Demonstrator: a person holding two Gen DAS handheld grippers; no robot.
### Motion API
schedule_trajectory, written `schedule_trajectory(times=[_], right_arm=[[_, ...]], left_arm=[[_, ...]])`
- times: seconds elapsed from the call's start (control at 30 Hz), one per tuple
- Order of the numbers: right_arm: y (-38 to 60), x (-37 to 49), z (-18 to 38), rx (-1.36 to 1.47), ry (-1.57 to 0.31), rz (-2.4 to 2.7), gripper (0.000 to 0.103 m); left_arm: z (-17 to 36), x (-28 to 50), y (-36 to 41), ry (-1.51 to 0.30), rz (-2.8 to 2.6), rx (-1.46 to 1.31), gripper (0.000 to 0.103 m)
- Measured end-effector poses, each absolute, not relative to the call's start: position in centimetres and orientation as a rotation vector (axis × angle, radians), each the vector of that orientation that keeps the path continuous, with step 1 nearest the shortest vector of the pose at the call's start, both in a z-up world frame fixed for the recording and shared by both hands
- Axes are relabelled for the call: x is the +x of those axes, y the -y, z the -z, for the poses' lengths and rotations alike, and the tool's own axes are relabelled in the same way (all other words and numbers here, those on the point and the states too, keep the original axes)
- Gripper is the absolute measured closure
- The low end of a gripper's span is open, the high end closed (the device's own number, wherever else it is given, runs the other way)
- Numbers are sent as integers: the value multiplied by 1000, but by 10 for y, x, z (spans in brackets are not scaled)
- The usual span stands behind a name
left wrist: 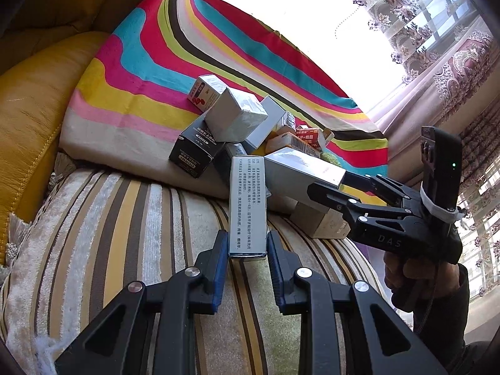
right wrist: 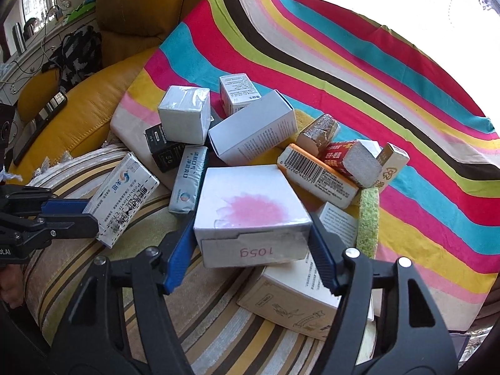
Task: Organize objects
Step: 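Close the right tool on the pink-printed white box while the left tool lifts its box, then carry both boxes over the purple box and open both tools to drop them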
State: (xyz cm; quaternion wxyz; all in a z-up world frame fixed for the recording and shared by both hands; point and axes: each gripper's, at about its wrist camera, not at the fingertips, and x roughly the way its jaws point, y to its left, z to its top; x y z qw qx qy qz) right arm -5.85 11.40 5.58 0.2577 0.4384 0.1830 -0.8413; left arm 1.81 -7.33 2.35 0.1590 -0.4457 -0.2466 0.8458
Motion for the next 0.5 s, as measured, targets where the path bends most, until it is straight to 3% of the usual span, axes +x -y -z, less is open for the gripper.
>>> schedule_trajectory(times=[0.5], right_arm=[[-158,-14,-94,1097,-363,2340,32]], left_arm=[[-47,23,54,648,-2413,-1216,77]])
